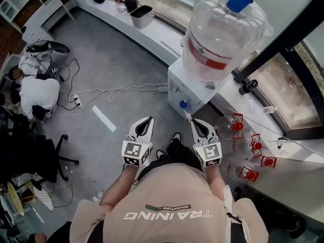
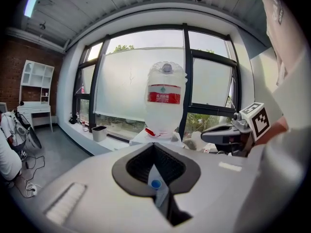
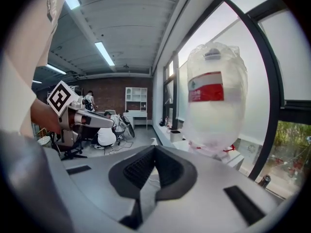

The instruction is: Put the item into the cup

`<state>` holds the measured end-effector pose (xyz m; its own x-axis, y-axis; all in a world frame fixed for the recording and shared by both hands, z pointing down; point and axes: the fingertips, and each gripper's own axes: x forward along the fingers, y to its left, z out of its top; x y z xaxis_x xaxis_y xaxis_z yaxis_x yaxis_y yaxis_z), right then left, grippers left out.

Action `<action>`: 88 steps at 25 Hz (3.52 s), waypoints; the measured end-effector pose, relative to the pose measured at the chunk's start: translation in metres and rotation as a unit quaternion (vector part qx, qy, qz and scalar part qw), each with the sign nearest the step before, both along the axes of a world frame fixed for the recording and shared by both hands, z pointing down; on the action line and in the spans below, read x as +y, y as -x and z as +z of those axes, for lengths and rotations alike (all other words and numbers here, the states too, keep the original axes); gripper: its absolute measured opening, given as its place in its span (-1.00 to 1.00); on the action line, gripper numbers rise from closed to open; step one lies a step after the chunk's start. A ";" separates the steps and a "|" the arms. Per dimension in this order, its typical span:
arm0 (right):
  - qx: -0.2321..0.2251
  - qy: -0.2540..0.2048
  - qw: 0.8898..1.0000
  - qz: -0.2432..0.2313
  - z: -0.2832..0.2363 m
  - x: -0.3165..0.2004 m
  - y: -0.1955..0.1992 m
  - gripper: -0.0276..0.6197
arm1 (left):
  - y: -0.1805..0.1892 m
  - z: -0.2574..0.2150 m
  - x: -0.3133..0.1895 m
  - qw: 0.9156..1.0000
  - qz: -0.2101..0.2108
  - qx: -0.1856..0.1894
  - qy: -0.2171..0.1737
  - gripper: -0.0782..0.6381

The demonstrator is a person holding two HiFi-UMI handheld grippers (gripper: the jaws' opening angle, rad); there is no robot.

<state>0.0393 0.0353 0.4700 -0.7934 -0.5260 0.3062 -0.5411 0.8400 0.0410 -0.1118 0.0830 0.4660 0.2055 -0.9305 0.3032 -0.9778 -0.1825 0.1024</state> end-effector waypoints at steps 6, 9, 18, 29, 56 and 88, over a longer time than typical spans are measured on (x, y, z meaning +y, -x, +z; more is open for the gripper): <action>-0.009 0.004 1.000 0.016 0.010 -0.040 0.010 -0.88 | 0.002 0.011 -0.049 1.000 0.029 -0.005 0.012 -0.76; -0.017 0.000 1.000 0.022 0.011 -0.067 0.015 -0.88 | 0.002 0.006 -0.078 0.999 0.049 -0.016 0.011 -0.76; -0.024 -0.004 0.999 0.046 0.007 -0.108 0.019 -0.88 | -0.007 0.000 -0.140 0.995 0.101 -0.020 0.015 -0.76; -0.009 0.006 0.986 0.167 0.013 -0.094 0.040 -0.88 | 0.007 0.003 -0.168 0.971 0.238 -0.024 0.005 -0.76; 0.050 0.114 0.967 0.220 0.213 -0.084 0.038 -0.88 | 0.016 0.178 -0.143 0.966 0.231 -0.014 0.114 -0.76; 0.101 0.157 0.948 0.258 0.405 -0.162 0.021 -0.88 | 0.012 0.356 -0.140 0.947 0.251 -0.001 0.198 -0.76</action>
<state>0.0180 -0.1263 0.8748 -0.3643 -0.6860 0.6298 -0.8907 0.4541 -0.0206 -0.1234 -0.0572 0.8221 0.5916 -0.5284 0.6089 -0.7779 -0.5725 0.2590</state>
